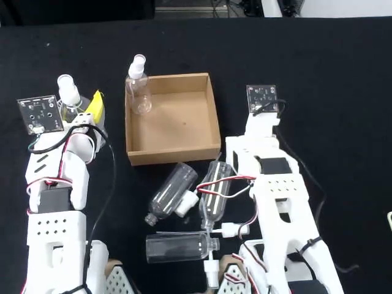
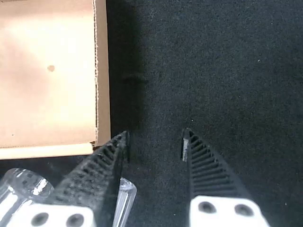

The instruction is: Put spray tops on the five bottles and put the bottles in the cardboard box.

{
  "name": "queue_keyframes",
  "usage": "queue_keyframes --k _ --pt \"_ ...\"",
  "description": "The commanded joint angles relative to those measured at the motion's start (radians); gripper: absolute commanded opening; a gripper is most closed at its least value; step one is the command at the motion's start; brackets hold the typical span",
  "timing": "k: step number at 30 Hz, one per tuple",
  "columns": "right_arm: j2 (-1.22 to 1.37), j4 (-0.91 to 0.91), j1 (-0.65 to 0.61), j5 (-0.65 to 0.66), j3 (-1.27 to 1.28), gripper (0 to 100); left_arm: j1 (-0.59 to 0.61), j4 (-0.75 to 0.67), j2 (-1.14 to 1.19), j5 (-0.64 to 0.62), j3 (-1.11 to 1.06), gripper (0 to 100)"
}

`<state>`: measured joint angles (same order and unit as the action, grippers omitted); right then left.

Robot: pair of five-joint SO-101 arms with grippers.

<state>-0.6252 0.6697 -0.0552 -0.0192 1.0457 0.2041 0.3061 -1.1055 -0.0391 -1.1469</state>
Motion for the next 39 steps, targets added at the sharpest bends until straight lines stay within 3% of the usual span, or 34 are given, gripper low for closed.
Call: queue_keyframes --k 1,8,17,28,39 --pt "-0.019 -0.025 -0.006 0.011 -0.004 16.3 -0.015 0.005 -0.028 -0.012 0.081 3" --pt "-0.019 -0.025 -0.006 0.011 -0.004 16.3 -0.015 0.005 -0.035 -0.012 0.082 3" --pt "-0.019 -0.025 -0.006 0.011 -0.004 16.3 -0.016 0.011 -0.216 -0.012 0.064 3" --pt "-0.019 -0.025 -0.006 0.011 -0.004 16.3 -0.117 0.005 -0.218 -0.012 0.059 3" --pt "-0.019 -0.025 -0.006 0.011 -0.004 16.3 -0.117 0.002 -0.218 -0.012 0.059 3"
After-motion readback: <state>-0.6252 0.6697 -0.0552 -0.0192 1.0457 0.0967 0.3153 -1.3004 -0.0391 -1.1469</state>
